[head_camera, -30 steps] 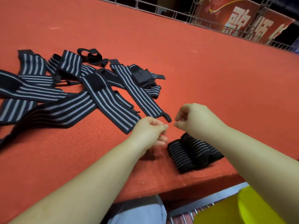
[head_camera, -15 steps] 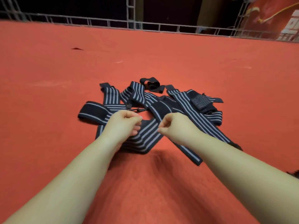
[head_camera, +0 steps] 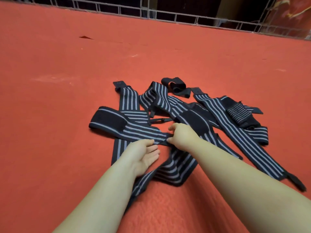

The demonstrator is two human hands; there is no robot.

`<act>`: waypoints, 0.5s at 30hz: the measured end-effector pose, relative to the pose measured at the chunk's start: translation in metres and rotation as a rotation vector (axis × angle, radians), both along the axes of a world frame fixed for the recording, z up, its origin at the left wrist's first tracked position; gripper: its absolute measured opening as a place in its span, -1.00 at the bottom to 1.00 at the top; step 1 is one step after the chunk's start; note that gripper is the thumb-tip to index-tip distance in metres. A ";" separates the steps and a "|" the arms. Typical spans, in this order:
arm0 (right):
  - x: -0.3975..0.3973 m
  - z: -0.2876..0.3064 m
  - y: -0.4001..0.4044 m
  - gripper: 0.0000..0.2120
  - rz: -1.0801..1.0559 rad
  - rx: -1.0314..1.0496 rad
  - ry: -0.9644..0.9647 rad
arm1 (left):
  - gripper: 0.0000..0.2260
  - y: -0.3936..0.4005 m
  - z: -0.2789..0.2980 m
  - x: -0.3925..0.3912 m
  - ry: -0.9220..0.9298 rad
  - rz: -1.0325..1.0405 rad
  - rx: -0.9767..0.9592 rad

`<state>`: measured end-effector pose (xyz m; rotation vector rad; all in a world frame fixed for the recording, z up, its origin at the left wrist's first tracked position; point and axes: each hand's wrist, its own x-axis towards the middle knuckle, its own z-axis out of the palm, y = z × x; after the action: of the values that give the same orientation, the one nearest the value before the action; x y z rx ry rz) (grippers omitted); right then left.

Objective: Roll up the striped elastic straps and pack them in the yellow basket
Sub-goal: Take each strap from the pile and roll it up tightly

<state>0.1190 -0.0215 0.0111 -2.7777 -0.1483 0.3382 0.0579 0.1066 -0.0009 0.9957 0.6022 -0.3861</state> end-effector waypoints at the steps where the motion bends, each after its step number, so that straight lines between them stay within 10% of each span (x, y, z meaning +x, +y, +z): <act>1: 0.005 -0.003 -0.001 -0.58 0.009 -0.048 0.014 | -0.71 -0.003 -0.002 0.005 0.010 0.013 -0.032; 15: -0.005 -0.015 -0.002 -0.82 0.033 0.036 -0.032 | -0.60 -0.026 -0.007 0.006 -0.061 0.065 0.072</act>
<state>0.1140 -0.0231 -0.0043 -2.7490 -0.2057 0.2962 0.0638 0.0803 -0.0079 1.0505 0.5947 -0.2769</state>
